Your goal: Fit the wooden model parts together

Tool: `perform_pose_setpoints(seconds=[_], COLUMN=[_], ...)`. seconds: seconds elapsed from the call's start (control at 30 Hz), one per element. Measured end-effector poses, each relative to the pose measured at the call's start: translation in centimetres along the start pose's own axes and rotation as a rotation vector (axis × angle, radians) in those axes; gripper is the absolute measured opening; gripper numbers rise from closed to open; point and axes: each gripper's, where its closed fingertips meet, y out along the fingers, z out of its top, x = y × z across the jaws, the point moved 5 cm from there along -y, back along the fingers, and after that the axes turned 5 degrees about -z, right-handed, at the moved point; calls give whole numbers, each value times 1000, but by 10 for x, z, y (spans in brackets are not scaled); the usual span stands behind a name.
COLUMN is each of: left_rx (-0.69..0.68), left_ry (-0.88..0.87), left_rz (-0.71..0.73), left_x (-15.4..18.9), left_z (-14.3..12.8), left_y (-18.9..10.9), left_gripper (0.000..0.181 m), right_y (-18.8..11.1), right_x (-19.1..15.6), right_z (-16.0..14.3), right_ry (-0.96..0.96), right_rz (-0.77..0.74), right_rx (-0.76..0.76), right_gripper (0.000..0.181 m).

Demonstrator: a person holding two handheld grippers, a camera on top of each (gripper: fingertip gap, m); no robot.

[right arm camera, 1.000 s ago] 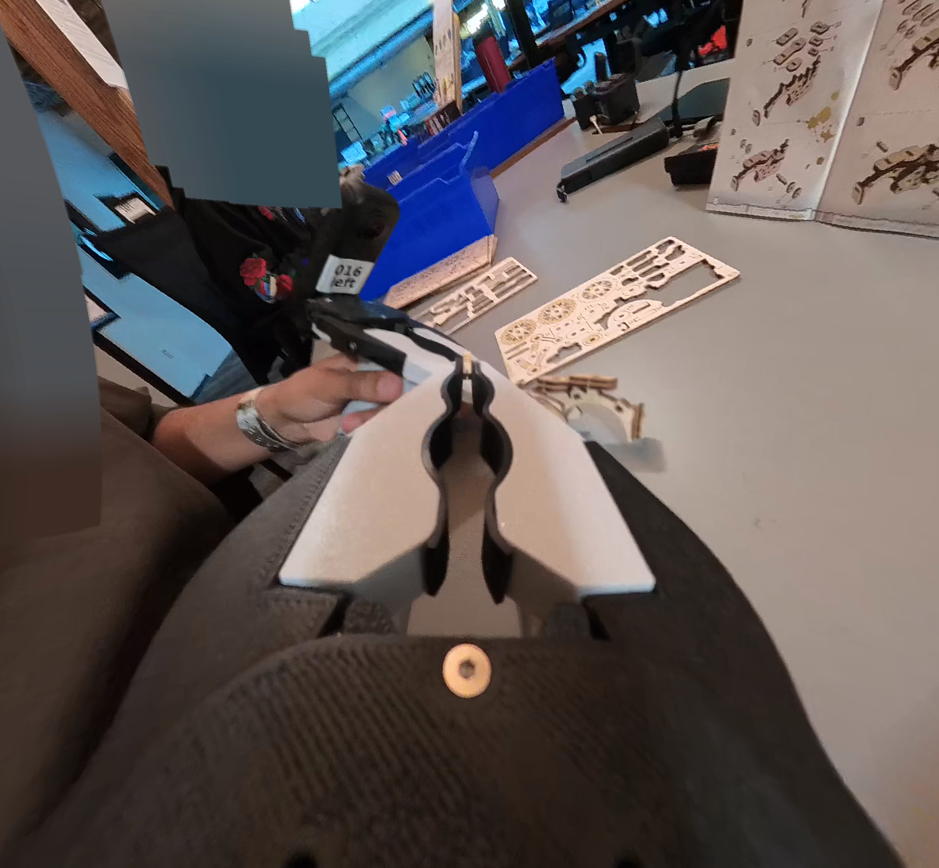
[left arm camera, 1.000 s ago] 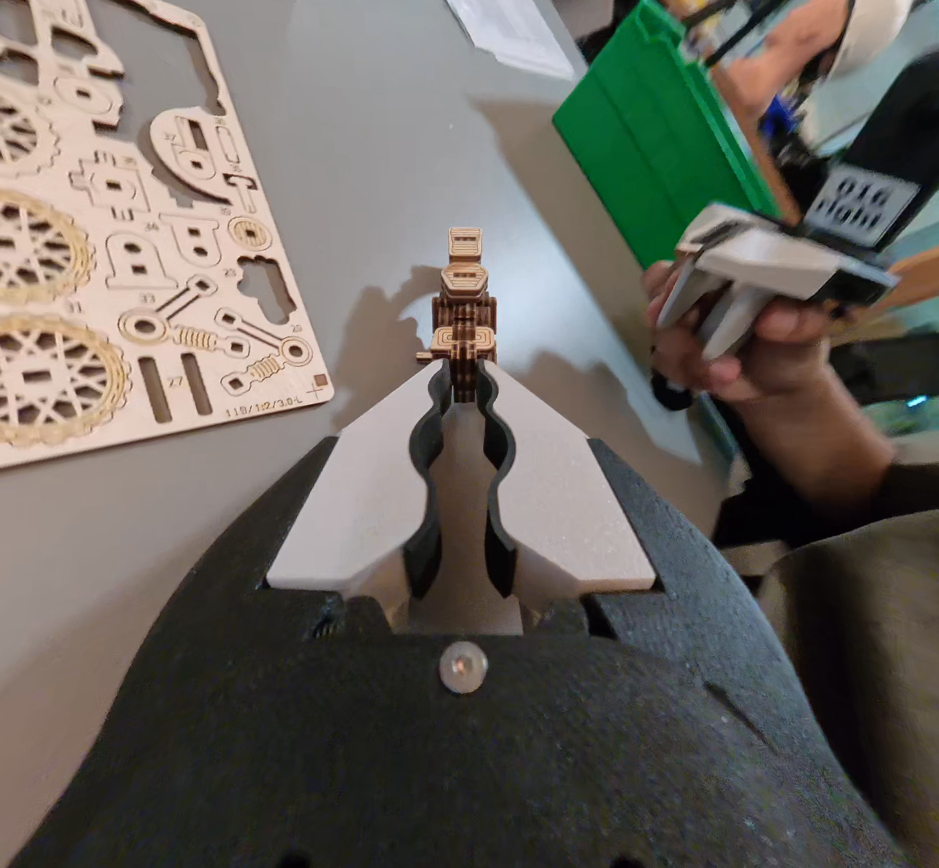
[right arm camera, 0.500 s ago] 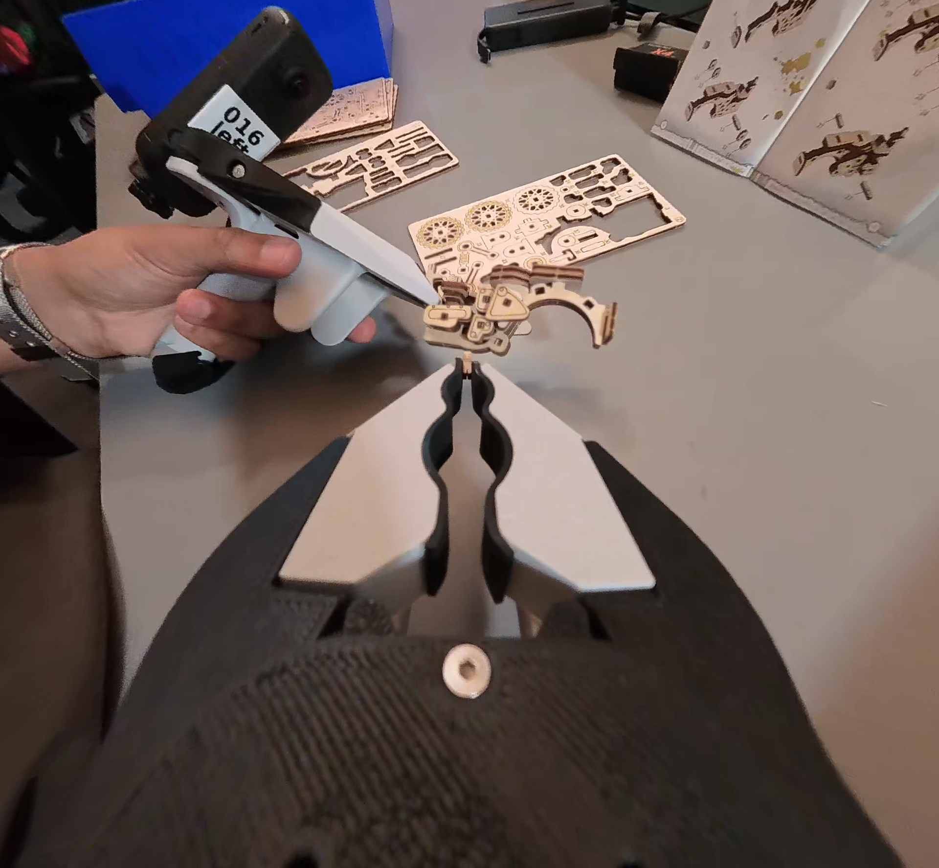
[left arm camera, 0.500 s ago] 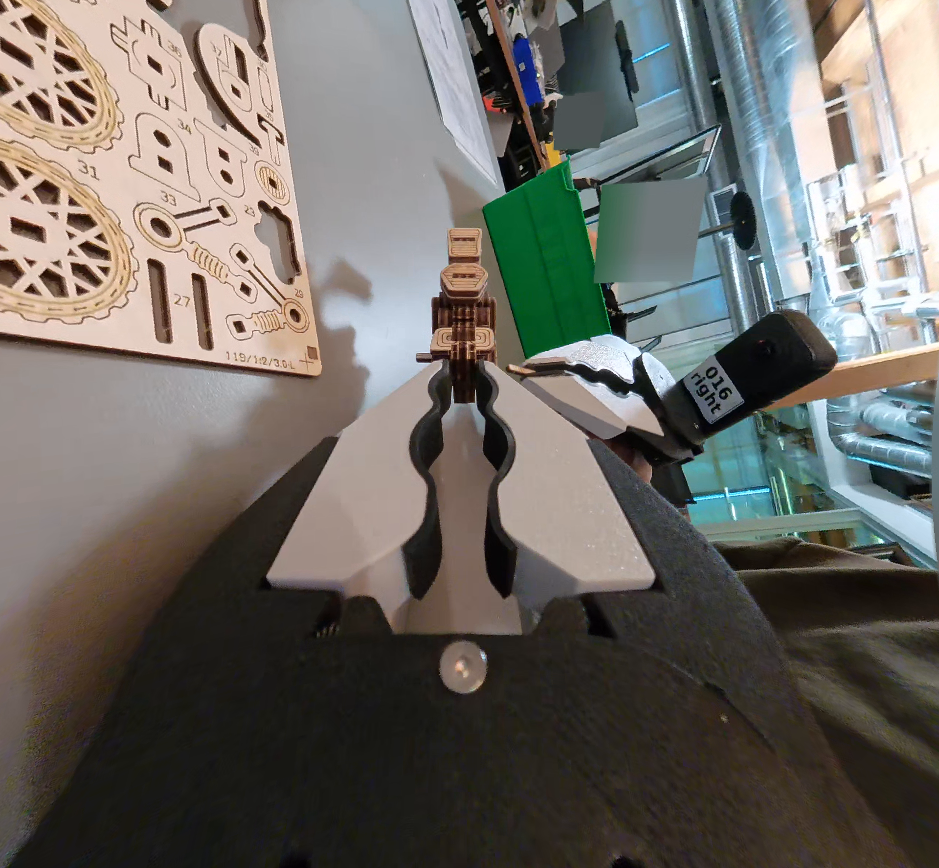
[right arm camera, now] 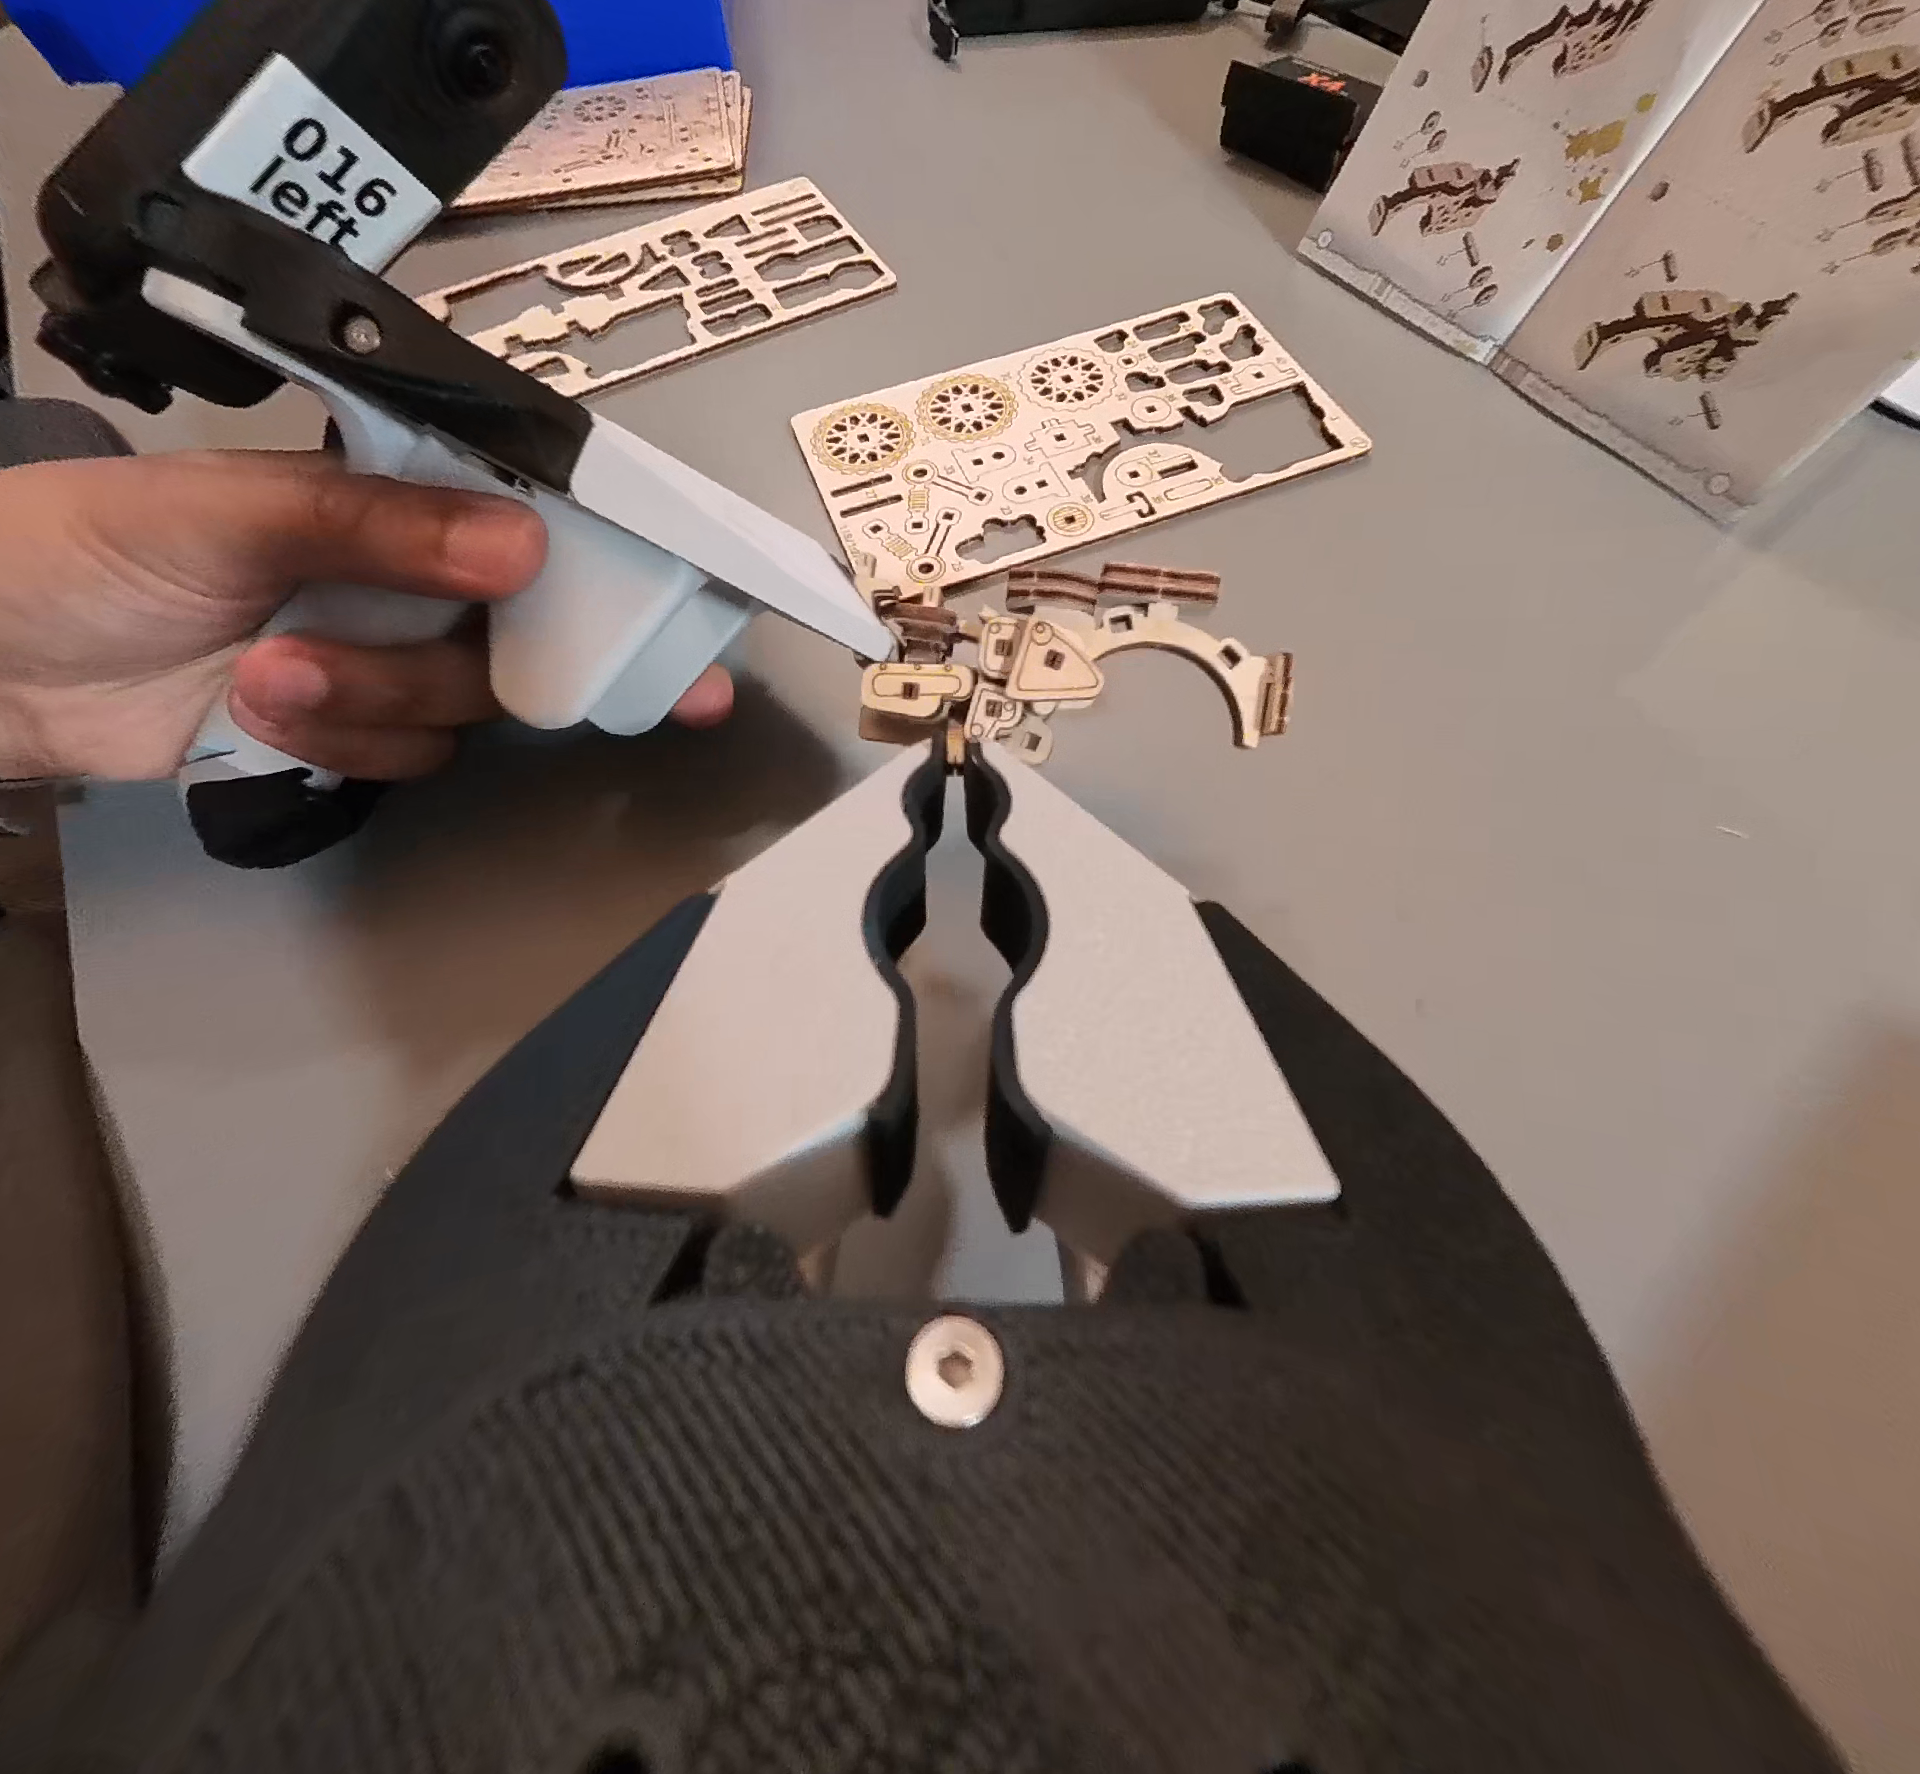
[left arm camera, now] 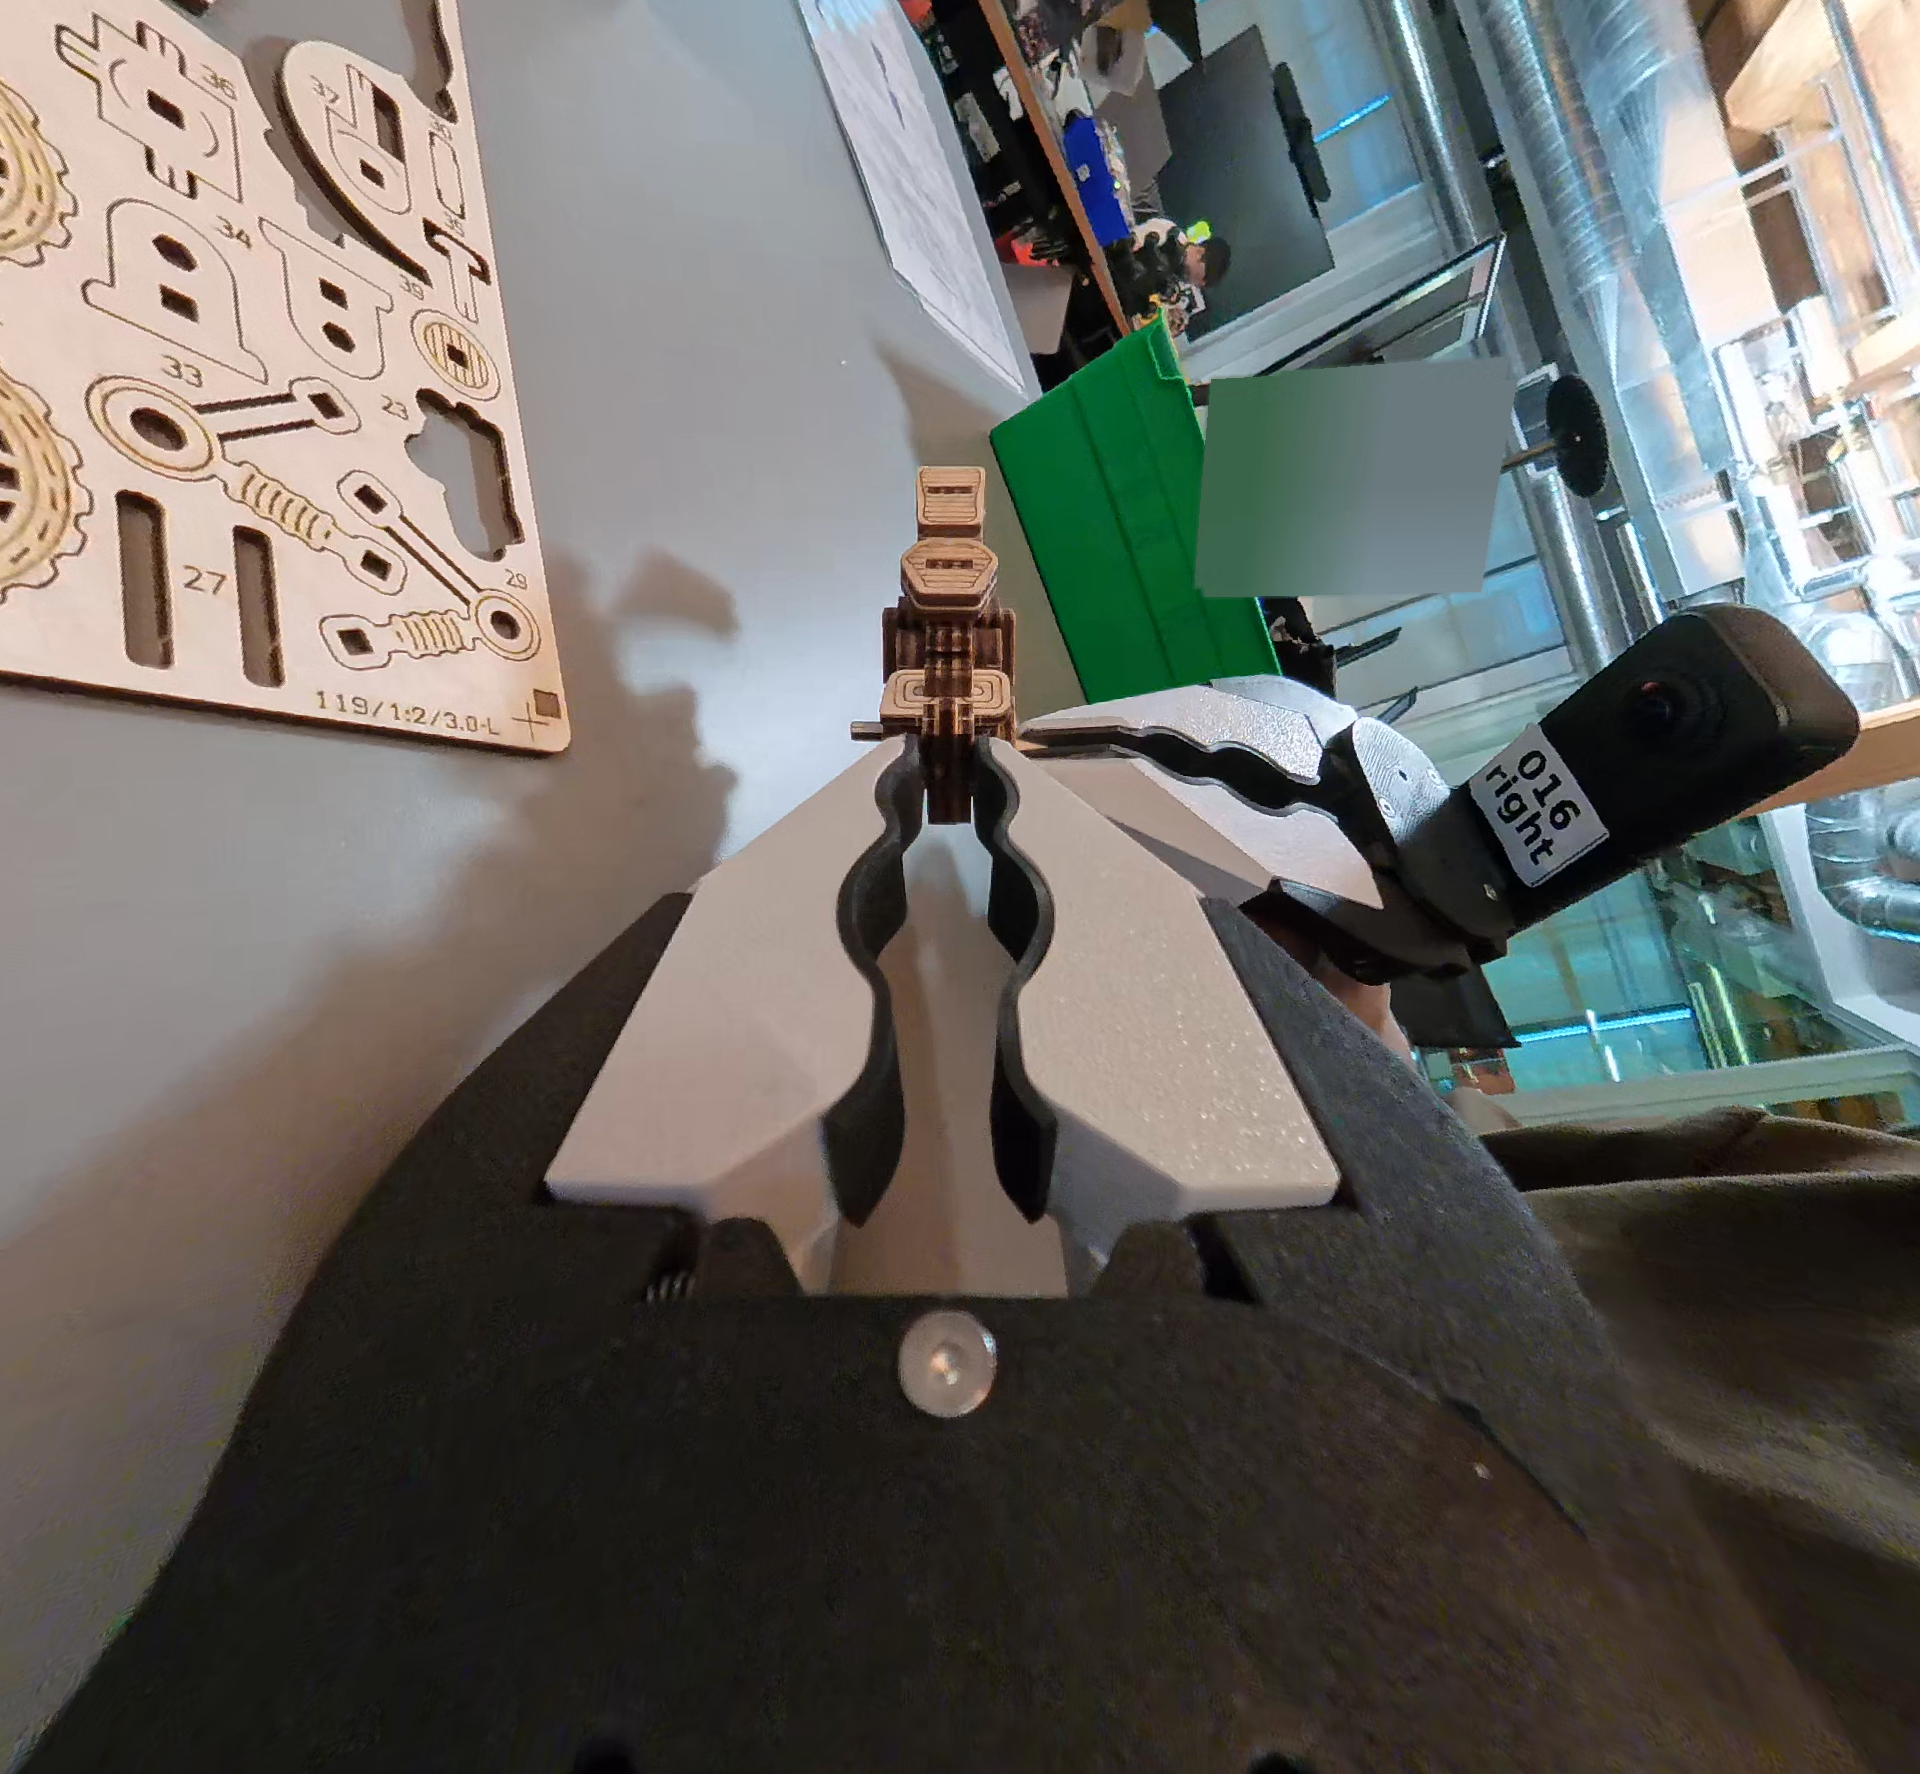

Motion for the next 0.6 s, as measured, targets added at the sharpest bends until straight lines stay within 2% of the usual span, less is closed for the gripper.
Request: perform_pose_setpoints(seconds=[0.43, 0.6], left_rx=[3, -14], left_ry=[129, 295], left_rz=[60, 124], left_x=[5, 12], left_z=[-4, -5], left_y=[3, 4], left_gripper=[5, 5], right_y=[0, -1], right_x=[0, 0], right_z=[0, 0], right_ry=[-13, -6], right_rz=[-18, -11], right_rx=[-8, -6], right_gripper=[1, 1])
